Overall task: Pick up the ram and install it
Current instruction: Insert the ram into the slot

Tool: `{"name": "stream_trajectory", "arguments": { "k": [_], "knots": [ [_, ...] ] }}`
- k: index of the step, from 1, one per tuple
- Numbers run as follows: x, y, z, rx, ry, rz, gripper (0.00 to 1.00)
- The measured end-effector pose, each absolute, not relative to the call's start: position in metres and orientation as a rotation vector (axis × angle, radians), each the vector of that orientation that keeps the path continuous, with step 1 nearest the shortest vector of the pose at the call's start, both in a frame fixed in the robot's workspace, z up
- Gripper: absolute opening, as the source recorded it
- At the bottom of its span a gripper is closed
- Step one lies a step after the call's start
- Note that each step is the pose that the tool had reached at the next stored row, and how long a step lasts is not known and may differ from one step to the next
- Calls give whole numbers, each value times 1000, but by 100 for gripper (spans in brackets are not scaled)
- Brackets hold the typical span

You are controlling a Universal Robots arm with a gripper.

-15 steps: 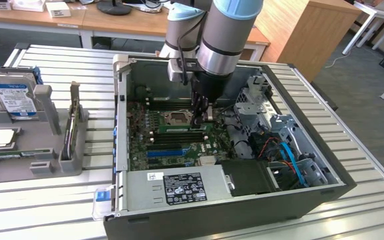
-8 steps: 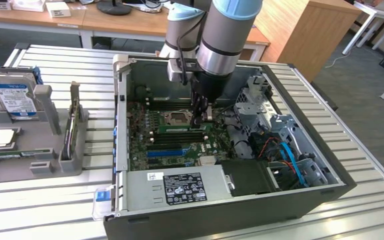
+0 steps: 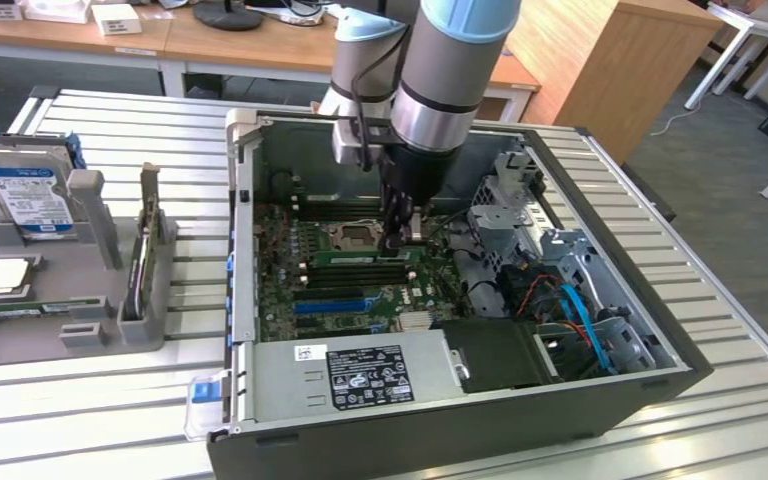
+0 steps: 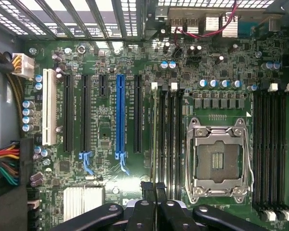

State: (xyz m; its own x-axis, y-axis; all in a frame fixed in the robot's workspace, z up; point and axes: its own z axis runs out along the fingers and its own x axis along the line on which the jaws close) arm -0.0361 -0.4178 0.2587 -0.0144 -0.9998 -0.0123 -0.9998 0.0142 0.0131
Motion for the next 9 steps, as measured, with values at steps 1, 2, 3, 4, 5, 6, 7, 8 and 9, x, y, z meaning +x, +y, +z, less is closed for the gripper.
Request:
{"name": "stream_trajectory", "arguments": {
  "k": [1, 2, 3, 4, 5, 6, 7, 8, 9],
  "knots": [
    [-36, -418, 258, 2205, -2237, -28, 12],
    [-36, -418, 258, 2205, -2237, -28, 12],
    [-36, -418, 257, 2205, -2237, -28, 12],
    [-36, -418, 257, 2205, -2237, -28, 12],
    [-36, -418, 256, 2205, -2237, -28, 12],
    [-36, -418, 255, 2205, -2237, -28, 12],
    [-36, -418, 254, 2205, -2237, -28, 12],
    [-36, -418, 253, 2205, -2237, -28, 12],
    [-36, -418, 253, 2205, -2237, -28, 12]
  ]
}}
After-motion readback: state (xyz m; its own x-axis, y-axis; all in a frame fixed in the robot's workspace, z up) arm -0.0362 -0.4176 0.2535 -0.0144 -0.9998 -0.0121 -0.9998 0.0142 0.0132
